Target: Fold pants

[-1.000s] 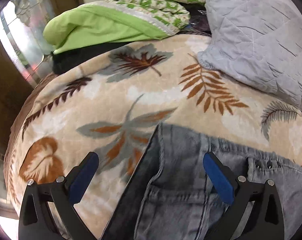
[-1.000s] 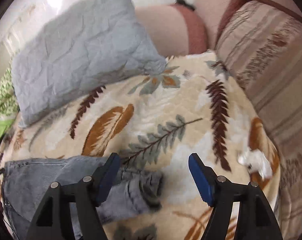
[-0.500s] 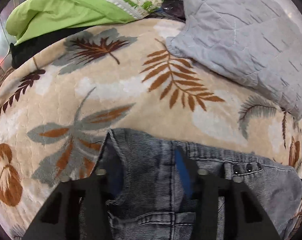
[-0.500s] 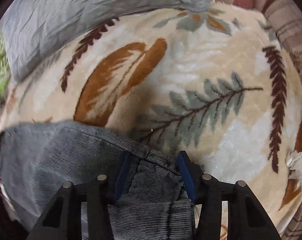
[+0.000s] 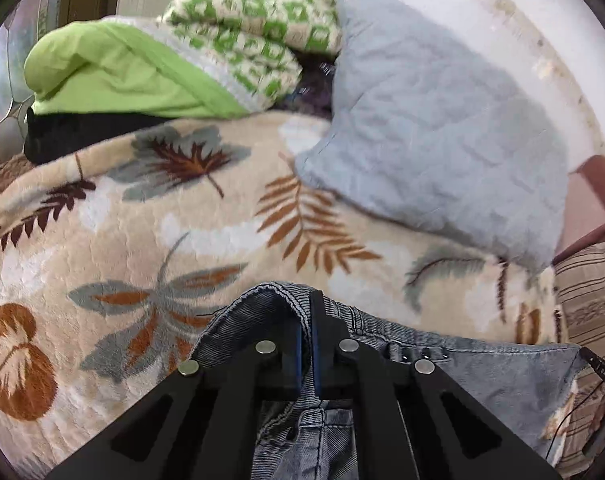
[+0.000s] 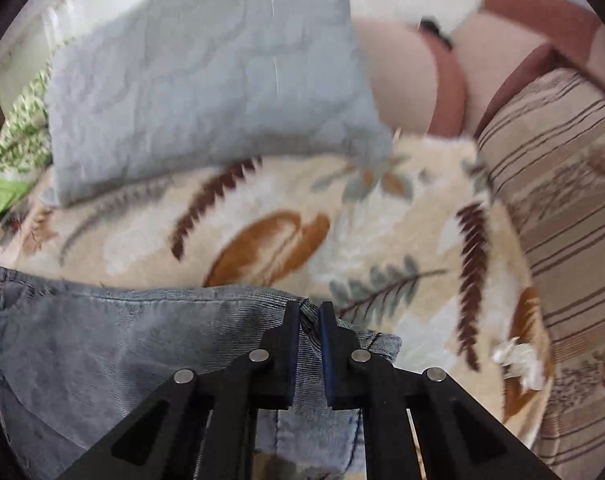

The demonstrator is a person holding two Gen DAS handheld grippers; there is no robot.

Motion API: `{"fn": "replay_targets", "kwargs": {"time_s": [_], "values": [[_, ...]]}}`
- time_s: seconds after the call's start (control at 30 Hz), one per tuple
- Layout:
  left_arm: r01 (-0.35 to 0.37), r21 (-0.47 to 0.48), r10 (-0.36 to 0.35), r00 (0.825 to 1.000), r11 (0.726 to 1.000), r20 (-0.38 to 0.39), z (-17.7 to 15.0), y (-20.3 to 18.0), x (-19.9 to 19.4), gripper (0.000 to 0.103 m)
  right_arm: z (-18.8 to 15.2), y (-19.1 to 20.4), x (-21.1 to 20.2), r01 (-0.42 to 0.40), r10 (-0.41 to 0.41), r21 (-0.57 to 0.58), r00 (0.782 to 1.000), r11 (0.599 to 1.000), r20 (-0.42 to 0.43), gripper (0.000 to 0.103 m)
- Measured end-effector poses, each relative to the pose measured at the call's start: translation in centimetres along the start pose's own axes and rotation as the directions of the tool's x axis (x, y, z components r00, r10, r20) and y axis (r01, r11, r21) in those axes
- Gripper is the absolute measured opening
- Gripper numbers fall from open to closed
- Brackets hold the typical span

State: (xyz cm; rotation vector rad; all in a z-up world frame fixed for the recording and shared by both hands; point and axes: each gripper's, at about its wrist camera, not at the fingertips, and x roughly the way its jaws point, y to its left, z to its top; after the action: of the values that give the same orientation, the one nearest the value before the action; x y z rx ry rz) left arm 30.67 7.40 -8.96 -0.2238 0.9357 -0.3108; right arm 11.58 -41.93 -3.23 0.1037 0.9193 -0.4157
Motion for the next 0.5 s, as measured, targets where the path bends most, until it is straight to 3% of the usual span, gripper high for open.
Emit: {"fn": "replay_targets", "kwargs": {"time_s": [0.2, 0.47, 0.5], "values": [[0.095, -0.018, -0.094, 0.993, 0.995, 0.067, 0.1, 0.7, -3.7, 0.003, -0.1, 0.1, -4.7, 0.044, -0.042, -0.019, 0.994, 0.999, 0.103, 0.009], [0.148, 0.051, -0.154, 0.973, 0.988, 0.170, -3.3, 0.0, -11.8, 0.003, -4.7, -1.5, -10.2, 0.043, -0.048, 0.030, 0.988, 0.999, 0.150, 0.009], [0.150, 0.056, -0.157, 0.971, 0.987, 0.181, -3.6, 0.0, -12.6, 0.003, -5.6, -2.0, -11.3, 0.048, -0.054, 0.041, 0.986, 0.998, 0.161, 0.002]]}}
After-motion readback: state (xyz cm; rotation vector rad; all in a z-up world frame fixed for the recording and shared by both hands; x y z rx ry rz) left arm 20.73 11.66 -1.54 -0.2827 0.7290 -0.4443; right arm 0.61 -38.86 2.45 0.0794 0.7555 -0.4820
